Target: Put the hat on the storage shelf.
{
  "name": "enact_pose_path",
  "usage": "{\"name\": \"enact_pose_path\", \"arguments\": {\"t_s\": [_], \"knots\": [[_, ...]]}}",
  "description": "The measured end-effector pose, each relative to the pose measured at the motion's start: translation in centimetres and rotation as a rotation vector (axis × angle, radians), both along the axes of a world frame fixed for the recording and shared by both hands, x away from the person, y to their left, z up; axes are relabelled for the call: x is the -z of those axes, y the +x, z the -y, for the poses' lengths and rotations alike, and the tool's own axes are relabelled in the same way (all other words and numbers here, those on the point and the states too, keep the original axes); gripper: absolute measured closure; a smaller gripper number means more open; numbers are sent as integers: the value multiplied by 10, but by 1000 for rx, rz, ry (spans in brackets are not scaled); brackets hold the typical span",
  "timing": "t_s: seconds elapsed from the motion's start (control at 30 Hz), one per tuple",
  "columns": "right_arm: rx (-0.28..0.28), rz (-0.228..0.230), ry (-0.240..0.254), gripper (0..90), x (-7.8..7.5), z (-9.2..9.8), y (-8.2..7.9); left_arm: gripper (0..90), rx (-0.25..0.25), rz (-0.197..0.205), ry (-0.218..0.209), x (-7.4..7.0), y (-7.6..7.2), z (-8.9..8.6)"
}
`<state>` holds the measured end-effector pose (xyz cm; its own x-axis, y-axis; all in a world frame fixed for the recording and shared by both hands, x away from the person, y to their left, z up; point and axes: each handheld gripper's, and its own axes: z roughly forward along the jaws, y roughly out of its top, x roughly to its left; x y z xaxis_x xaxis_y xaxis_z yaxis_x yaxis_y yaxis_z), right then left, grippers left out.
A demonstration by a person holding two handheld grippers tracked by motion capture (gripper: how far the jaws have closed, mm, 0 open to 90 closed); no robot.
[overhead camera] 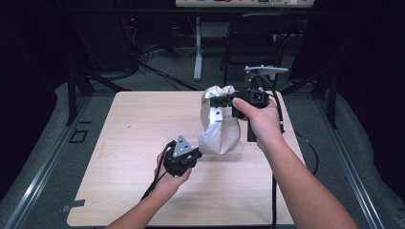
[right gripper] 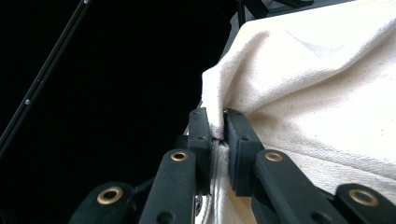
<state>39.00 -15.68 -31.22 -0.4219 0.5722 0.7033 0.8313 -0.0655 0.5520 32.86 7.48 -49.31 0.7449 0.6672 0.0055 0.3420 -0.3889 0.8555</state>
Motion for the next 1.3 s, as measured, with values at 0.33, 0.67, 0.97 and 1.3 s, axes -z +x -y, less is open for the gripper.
{"name": "enact_pose_path", "arguments": {"t_s": [0.33, 0.67, 0.97, 1.3], "knots": [[-1, -15, -20, 822, 11, -4, 5, 843, 0, -49, -44, 8, 15, -11], [5, -49, -16, 821, 29, -4, 13, 849, 10, -102, -72, 16, 22, -19], [4, -66, -15, 821, 39, -9, 17, 851, 1, -140, -82, 20, 27, -29], [-3, -80, -29, 821, 47, -15, 18, 858, -21, -196, -67, 29, 28, -30]]}}
